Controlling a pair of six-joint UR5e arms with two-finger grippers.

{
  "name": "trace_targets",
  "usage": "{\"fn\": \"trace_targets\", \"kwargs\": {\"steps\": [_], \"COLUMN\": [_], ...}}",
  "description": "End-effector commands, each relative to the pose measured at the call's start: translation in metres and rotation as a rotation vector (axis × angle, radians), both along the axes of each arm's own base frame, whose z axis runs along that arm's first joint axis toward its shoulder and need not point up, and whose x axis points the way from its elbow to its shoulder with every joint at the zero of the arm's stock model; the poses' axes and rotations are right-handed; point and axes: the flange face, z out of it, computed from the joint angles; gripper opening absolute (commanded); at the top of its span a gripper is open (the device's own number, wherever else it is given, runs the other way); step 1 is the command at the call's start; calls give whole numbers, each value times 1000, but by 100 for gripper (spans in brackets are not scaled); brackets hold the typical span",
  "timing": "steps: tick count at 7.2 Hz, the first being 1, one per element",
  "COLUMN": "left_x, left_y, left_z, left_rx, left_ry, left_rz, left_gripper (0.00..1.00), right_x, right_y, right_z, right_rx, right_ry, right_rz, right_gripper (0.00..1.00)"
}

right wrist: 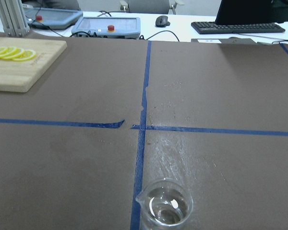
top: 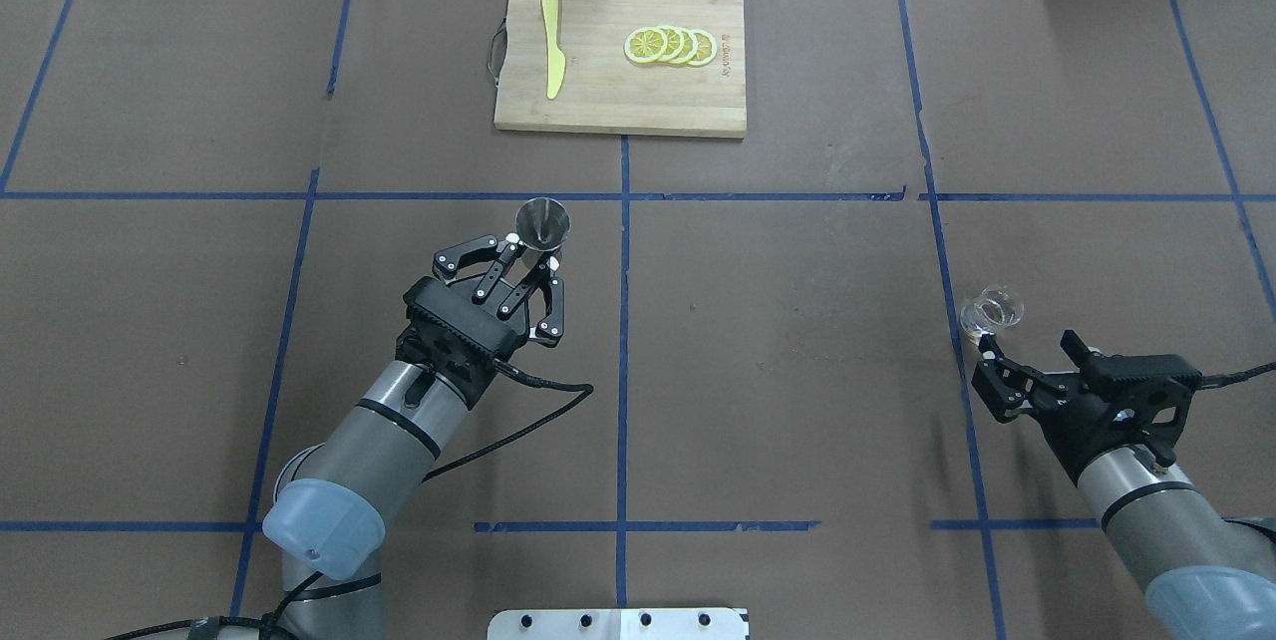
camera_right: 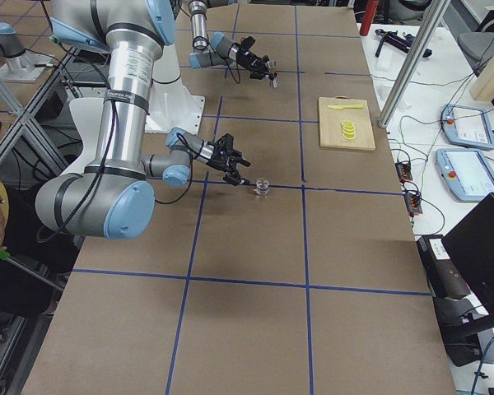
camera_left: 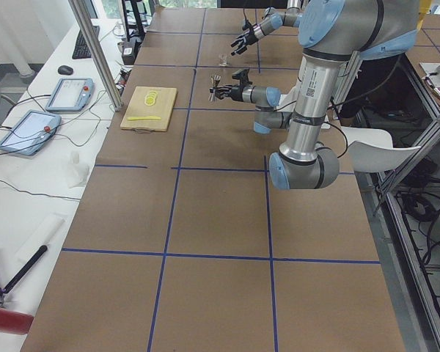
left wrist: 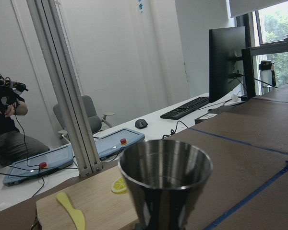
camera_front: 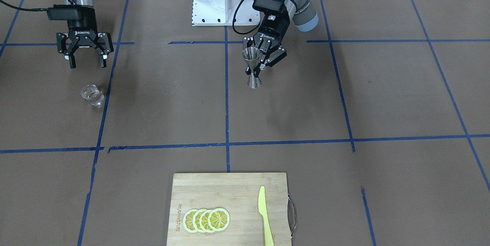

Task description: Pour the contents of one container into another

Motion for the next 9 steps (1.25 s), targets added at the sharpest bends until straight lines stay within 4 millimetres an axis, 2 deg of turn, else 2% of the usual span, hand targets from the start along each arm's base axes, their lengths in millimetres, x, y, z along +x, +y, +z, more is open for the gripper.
{"fn": "trace_targets", "kwargs": {"steps": [1, 2, 4, 6, 9], "left_x": [0, 0, 0, 0, 0], "left_y": [0, 0, 0, 0, 0], "left_z": [0, 0, -1, -1, -2], "left_rx": [-3, -4, -4, -9, -9], "left_ry": [5, 6, 8, 17, 18], "left_rz": [1, 0, 0, 2, 2], "left_gripper": [0, 0, 0, 0, 0], "right_x": [-21, -28, -35, -51, -49], "right_y": [-5, -8, -9, -9, -9], "right_z": [5, 12, 19, 27, 69], "right_rx": [78, 113, 118, 118, 143], "right_ry": [-32, -14, 6, 20, 23], "right_rz": [82, 125, 122, 118, 124], "right_gripper": [85, 85, 84, 84, 86]}}
